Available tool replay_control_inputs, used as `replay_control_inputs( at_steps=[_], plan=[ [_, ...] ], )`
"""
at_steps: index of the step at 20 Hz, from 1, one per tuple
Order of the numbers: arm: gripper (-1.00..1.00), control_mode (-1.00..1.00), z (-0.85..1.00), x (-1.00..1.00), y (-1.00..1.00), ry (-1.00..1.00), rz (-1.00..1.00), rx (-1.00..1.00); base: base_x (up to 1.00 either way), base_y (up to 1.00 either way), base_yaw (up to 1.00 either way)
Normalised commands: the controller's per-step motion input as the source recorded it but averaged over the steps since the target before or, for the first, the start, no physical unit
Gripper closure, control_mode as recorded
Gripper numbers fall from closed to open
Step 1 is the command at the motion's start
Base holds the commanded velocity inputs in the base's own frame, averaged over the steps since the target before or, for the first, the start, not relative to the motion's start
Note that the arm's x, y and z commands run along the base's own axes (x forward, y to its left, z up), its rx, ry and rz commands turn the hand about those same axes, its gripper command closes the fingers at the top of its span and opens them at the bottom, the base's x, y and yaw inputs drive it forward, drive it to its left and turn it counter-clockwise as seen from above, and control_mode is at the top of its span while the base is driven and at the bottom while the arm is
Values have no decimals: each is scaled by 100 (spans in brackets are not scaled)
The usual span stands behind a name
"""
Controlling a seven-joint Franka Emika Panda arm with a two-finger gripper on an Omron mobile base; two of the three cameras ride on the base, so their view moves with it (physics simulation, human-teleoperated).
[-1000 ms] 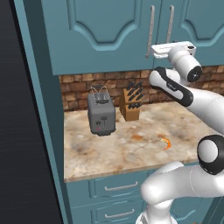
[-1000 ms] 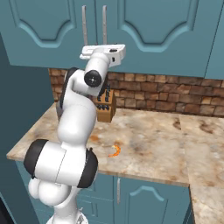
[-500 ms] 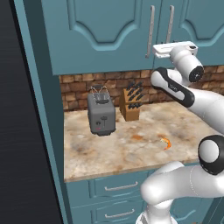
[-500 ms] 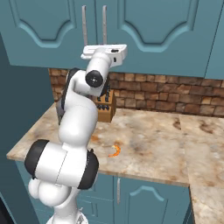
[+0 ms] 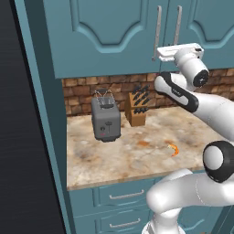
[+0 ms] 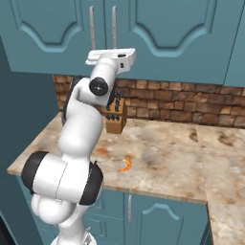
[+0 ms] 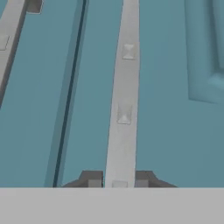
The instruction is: Retrieve the tupperware from the cabinet, then place the raw meat into the tupperware to avoid contamination.
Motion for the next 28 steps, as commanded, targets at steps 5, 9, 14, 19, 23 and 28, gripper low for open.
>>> replay_control_inputs(
  at_steps=[5,9,14,19,23,28],
  plan=[
    [100,-100,0,-7,12,6,0,-1,0,0,0],
    [100,-100,0,-43,-18,7,-1,0,0,0,0],
    [100,-100,0,-61,-40,5,-2,0,0,0,0],
    [100,-100,0,-62,-55,4,-3,0,0,0,0],
    [100,-100,0,-59,-67,6,-5,0,0,0,0],
    [100,-100,0,-57,-77,9,-7,0,0,0,0]
  ],
)
